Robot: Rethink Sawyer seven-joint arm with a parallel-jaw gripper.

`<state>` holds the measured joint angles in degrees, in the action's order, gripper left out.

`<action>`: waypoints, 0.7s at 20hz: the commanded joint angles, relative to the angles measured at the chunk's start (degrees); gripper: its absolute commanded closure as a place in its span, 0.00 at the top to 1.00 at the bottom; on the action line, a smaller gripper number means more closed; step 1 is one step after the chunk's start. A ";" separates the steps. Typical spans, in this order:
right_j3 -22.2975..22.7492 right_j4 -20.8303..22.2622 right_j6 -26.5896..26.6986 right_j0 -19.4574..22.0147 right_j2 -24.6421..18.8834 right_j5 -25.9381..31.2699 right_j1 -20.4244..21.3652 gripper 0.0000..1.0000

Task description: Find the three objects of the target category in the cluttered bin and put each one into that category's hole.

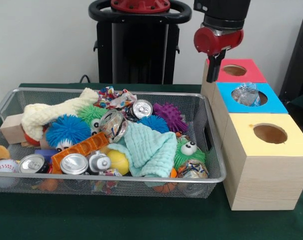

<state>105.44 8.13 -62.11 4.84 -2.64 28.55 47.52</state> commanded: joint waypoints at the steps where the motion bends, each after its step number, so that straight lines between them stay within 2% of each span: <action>1: 4.69 4.06 -0.13 3.49 -6.93 -1.62 -1.45 0.00; 4: 4.92 4.64 -0.33 4.45 -7.33 -0.85 -0.40 0.00; 6: 6.66 4.90 -2.76 5.98 -6.95 -5.27 0.05 0.00; 8: 8.62 4.27 -3.67 8.81 -7.58 -7.31 0.93 0.00; 10: 10.34 2.95 -3.00 11.60 -9.20 -6.59 2.80 0.00; 12: 10.48 1.77 -4.17 12.30 -9.14 -5.09 3.68 0.00; 14: 10.99 0.84 -3.56 13.81 -10.84 -3.68 4.00 0.00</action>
<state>109.25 9.54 -62.11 13.84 -6.96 25.43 49.72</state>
